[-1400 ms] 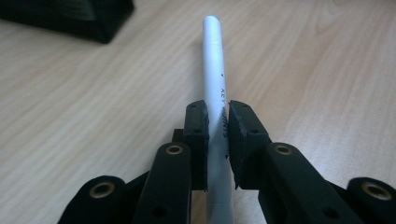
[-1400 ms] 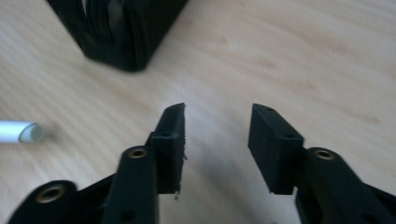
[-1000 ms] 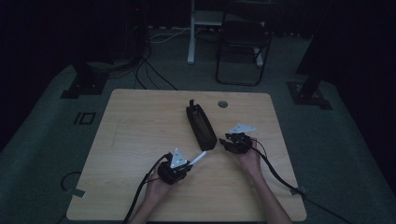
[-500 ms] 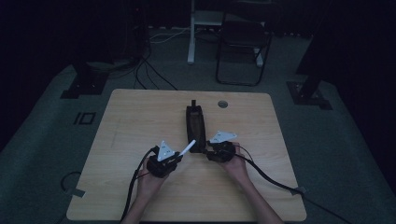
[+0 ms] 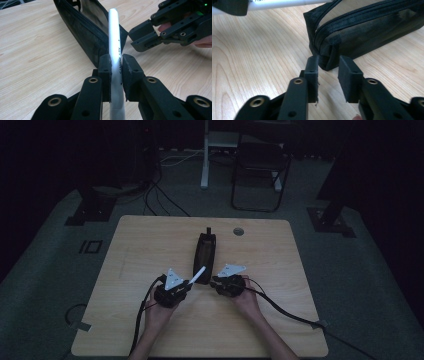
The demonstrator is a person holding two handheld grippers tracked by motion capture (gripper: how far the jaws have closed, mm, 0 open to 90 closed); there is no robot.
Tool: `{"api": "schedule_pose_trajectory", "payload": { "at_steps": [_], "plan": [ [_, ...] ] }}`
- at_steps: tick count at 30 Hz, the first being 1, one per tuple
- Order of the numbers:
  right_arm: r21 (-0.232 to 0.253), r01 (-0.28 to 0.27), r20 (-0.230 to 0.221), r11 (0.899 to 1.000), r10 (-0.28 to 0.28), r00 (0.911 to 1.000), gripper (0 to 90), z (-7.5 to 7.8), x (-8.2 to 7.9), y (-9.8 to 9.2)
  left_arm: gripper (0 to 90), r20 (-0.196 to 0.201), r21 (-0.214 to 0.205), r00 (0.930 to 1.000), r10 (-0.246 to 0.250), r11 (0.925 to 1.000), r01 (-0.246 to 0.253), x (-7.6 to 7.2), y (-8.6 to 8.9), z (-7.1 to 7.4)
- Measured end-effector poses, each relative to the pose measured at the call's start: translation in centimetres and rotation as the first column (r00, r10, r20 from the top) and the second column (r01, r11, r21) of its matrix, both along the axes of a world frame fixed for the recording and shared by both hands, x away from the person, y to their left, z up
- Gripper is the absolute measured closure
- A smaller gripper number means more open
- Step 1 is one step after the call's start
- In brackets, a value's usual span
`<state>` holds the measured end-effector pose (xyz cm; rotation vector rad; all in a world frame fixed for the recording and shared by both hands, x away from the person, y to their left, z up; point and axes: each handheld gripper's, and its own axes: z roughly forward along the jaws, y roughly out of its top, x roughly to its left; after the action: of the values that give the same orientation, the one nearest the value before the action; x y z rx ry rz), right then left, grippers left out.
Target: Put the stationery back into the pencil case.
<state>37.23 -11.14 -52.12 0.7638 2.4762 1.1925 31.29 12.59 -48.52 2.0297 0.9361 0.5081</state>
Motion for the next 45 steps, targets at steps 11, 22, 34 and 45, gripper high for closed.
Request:
{"api": "schedule_pose_trajectory", "payload": {
  "at_steps": [11, 22, 34, 45],
  "plan": [
    [-0.020, 0.040, 0.019, 0.999, -0.039, 0.9991, 73.9, 0.2, 0.5, -0.3, 78.9, 0.029, -0.016, 0.9993, 0.022, 0.9997, -0.021, 1.8, -1.7, 1.7],
    [-0.030, 0.077, 0.026, 0.997, -0.076, 0.9968, 68.7, -0.1, 0.0, -2.1, 78.9, 0.043, -0.023, 0.9984, 0.038, 0.9990, -0.037, 3.1, -2.5, 2.6],
    [-0.058, 0.123, 0.004, 0.991, -0.123, 0.9924, 55.5, -1.0, -1.2, -4.6, 78.9, 0.059, -0.026, 0.9978, 0.030, 0.9992, -0.028, 3.4, -3.0, 3.4],
    [-0.091, 0.149, 0.002, 0.985, -0.149, 0.9888, 48.9, -1.6, -2.4, -6.8, 78.9, 0.069, -0.030, 0.9972, 0.028, 0.9992, -0.026, 3.6, -2.9, 4.0]
  ]
}}
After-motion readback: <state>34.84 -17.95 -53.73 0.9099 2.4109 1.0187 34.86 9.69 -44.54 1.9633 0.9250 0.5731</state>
